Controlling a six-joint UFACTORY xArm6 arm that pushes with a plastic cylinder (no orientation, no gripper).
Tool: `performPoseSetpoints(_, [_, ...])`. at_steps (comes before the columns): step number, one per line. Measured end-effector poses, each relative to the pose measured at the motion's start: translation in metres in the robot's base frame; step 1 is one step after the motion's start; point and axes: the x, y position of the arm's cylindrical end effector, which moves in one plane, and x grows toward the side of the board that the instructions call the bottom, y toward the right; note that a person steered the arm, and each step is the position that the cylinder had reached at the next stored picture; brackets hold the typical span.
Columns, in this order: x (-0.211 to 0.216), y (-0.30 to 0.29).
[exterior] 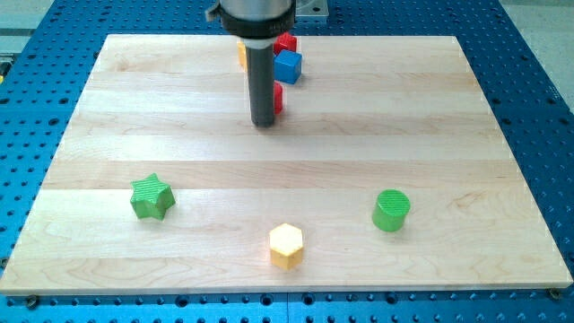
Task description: Push the red circle into the cube
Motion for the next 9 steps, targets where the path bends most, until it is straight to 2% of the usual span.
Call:
performPoseSetpoints(1, [-0.026,0.007])
performPoseSetpoints(2, [-0.011,0.01])
performPoseSetpoints(5, [-0.008,0.015])
performPoseSetpoints(8, [0.085,0.128])
performPoseSetpoints(9, [0.089,0.141])
